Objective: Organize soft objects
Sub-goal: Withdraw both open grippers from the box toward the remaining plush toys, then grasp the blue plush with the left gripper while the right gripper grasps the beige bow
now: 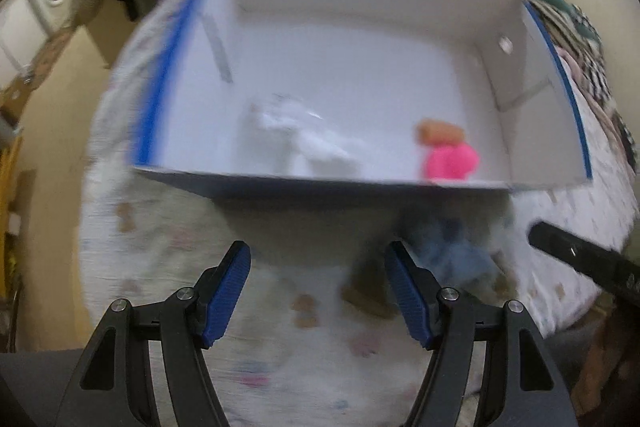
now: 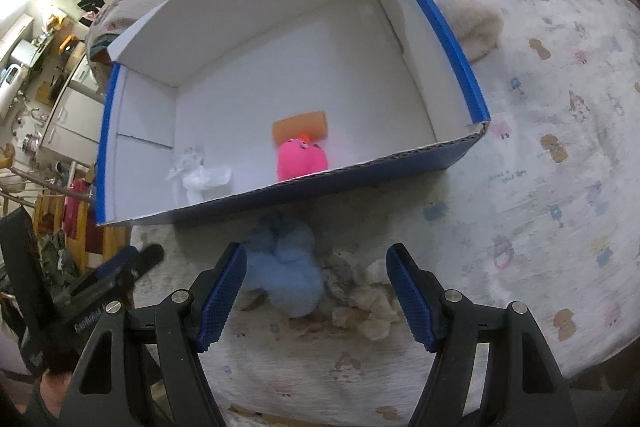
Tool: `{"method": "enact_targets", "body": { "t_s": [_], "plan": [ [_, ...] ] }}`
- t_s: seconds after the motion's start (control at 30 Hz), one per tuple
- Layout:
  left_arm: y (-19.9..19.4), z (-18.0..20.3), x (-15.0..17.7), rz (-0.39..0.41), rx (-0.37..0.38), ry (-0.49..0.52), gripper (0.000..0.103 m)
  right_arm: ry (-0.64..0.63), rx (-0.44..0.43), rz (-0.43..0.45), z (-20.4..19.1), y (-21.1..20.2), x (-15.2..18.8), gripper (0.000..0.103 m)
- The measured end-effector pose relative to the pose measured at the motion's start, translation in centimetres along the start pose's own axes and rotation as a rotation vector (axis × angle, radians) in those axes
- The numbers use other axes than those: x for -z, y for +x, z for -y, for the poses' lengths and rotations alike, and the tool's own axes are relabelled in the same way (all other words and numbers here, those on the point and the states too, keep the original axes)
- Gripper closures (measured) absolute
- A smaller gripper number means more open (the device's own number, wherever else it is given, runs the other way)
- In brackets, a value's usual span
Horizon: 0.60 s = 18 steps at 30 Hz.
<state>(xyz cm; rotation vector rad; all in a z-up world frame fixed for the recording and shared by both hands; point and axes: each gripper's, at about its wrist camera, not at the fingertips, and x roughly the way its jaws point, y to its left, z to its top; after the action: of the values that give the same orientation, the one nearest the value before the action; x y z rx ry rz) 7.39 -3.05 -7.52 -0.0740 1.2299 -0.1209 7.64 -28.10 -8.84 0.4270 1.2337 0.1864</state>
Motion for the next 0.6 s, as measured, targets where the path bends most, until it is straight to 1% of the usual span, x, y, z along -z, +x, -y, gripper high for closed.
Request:
{"method": "enact_targets", "body": {
  "t_s": [0.13, 0.2, 0.3, 0.33, 0.37, 0.4, 0.43, 0.47, 0.53, 0.6],
  "plan": [
    [2.2, 2.9, 0.5, -0.071, 0.047, 0.063, 0.036, 0.030, 0.014, 0.005, 0.9, 0.2, -0.3, 0.027],
    [3.3, 3.7, 0.7, -0.088, 0.073, 0.062, 0.036, 0.047, 0.018, 0.006, 1.4, 0.1, -0.4, 0.027],
    [5.6, 4.4, 0.7, -0.180, 0.143, 0.033, 0.037, 0.065, 0.021, 0.008, 2.0, 0.0, -0.6, 0.027],
    [6.1, 4.4, 0.7, -0.193, 0.156, 0.020, 0.044, 0.068, 0.020, 0.009, 2.1, 0.0, -0.6, 0.027],
    [6.4, 4.3, 0.7, -0.199, 0.163, 0.009, 0.062, 0.071, 0.019, 0.011, 2.2, 0.0, -0.6, 0.027],
    [6.5, 4.2, 0.6, -0.203, 0.176, 0.006, 0.070, 0.073, 0.016, 0.011, 2.3, -0.1, -0.5, 0.027],
    [6.6, 4.2, 0.5, -0.208, 0.194, 0.005, 0.075, 0.074, 0.011, 0.011, 2.4, -0.1, -0.5, 0.027],
    [6.3, 4.2, 0.4, -0.203, 0.200, 0.006, 0.080, 0.071, 0.004, 0.009, 2.3, -0.2, -0.4, 0.027],
    [5.4, 4.2, 0.2, -0.176, 0.205, 0.024, 0.081, 0.057, -0.004, -0.003, 2.2, -0.1, -0.3, 0.027],
    [4.4, 3.9, 0.2, -0.148, 0.199, 0.024, 0.082, 0.036, 0.012, -0.019, 2.0, 0.2, -0.1, 0.027]
  ]
}}
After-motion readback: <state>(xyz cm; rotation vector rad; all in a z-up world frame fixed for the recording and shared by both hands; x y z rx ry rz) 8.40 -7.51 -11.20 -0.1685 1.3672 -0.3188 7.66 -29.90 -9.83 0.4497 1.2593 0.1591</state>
